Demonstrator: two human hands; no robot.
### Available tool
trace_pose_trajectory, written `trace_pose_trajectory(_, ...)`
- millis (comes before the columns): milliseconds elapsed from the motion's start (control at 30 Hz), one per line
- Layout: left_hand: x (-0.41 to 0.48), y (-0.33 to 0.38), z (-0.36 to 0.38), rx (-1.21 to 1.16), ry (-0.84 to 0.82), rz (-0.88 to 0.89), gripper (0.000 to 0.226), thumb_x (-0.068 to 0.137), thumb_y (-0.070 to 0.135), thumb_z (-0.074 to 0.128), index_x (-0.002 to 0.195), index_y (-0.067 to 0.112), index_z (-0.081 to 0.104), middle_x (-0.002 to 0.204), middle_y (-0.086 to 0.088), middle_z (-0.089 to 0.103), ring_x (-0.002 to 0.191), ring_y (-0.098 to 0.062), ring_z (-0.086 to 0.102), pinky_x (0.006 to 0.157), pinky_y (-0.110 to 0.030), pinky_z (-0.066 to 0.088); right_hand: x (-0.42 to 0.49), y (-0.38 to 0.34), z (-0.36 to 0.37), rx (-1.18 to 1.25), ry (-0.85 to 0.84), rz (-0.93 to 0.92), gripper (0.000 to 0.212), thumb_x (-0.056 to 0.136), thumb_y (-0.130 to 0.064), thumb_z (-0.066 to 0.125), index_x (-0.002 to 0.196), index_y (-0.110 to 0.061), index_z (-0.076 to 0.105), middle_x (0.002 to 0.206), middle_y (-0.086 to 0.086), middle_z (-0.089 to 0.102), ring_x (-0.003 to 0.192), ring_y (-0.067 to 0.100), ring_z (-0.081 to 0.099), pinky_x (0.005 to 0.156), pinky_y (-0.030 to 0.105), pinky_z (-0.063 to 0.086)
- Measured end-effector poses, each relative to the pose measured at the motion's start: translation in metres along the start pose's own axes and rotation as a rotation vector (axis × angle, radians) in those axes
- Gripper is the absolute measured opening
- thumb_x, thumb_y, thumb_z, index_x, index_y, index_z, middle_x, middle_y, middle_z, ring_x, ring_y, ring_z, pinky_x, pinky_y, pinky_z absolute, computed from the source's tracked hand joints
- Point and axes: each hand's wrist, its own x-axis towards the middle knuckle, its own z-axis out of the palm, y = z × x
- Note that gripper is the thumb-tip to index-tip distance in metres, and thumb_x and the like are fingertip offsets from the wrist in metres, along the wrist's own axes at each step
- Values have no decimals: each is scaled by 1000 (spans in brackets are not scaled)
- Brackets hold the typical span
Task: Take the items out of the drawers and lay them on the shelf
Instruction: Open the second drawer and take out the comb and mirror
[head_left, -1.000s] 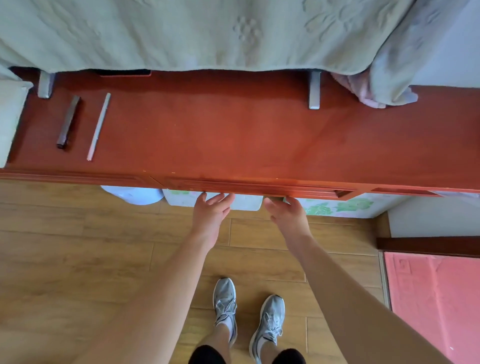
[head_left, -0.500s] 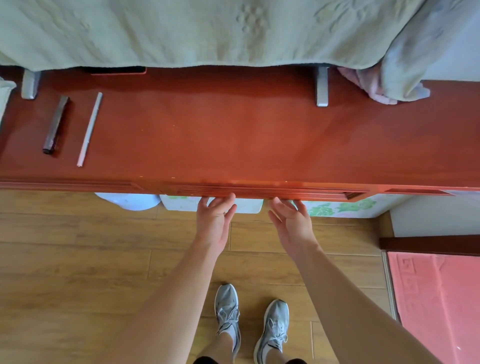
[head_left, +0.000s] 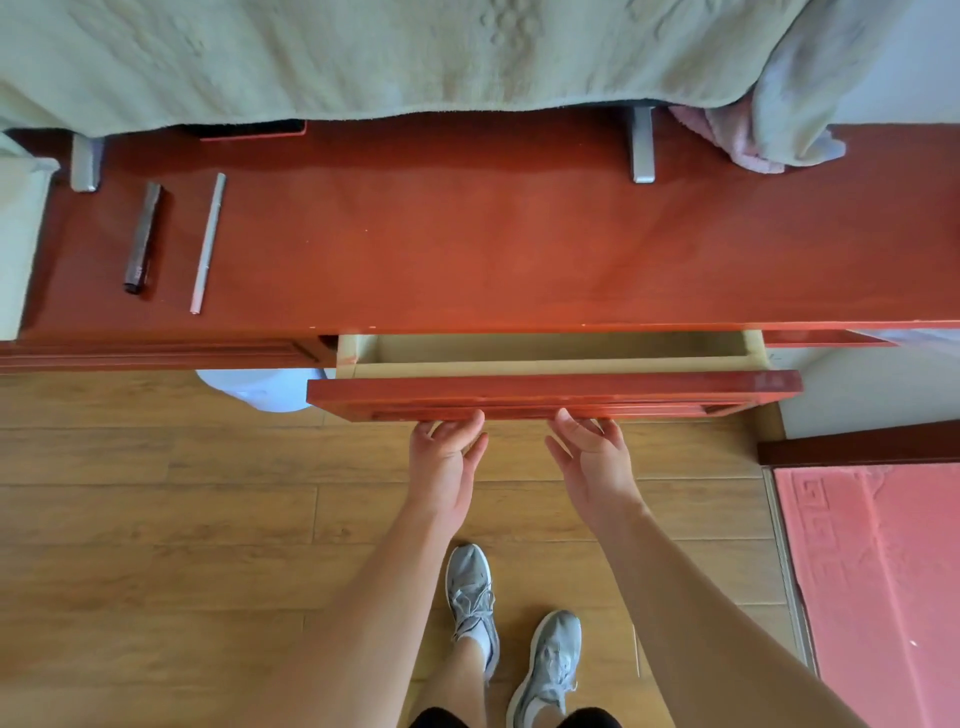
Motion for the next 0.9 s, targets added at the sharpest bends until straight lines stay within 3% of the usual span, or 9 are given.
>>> trace_pose_trajectory(100, -15, -10, -11, -7, 15, -2, 61, 75, -4, 76, 120, 15, 39, 88, -2, 68, 95, -18, 65, 104, -44, 46, -13, 11, -13, 22, -4, 17, 36, 84, -1, 71, 104, -16, 44, 96, 2, 55, 112, 22, 61, 101, 40, 47)
trace_pose_trajectory(233, -37, -24, -26, 10, 33, 4, 56, 76, -5, 76, 116, 12, 40, 85, -3, 66, 96, -19, 64, 99, -42, 49, -32, 25, -35, 19, -19, 42, 44, 82, -2, 73, 114, -13, 45, 105, 7, 51, 111, 21, 61, 103, 42, 46)
trace_pose_trajectory(367, -58, -34, -40, -2, 34, -2, 73, 65, 4, 81, 123, 15, 38, 92, -4, 65, 104, -21, 63, 88, -37, 52, -53, 35, -52, -22, -30, 53, 40, 82, -5, 74, 108, -13, 45, 105, 7, 51, 113, 21, 61, 104, 42, 46)
trace_pose_trajectory(567, -82, -50, -59, 8, 26, 8, 74, 68, 1, 82, 124, 14, 37, 88, -3, 67, 106, -23, 62, 96, -41, 50, -75, 52, -71, -38, -28, 59, 36, 83, -5, 74, 95, -17, 43, 97, 4, 52, 108, 20, 62, 102, 42, 47)
trace_pose_trajectory(733, -94, -62, -71, 19, 54, 8, 59, 78, -5, 76, 115, 15, 35, 90, -6, 66, 110, -26, 60, 101, -46, 47, -88, 62, -82, -70, -28, 46, 37, 83, -6, 75, 93, -18, 41, 92, 1, 52, 106, 19, 62, 99, 40, 48)
trace_pose_trajectory(900, -98, -66, -79, 17, 34, 4, 66, 62, 7, 83, 111, 15, 39, 95, -8, 62, 112, -26, 60, 102, -46, 48, -94, 67, -87, -87, -35, 44, 37, 82, -9, 76, 95, -17, 42, 103, 7, 52, 107, 20, 62, 96, 39, 48)
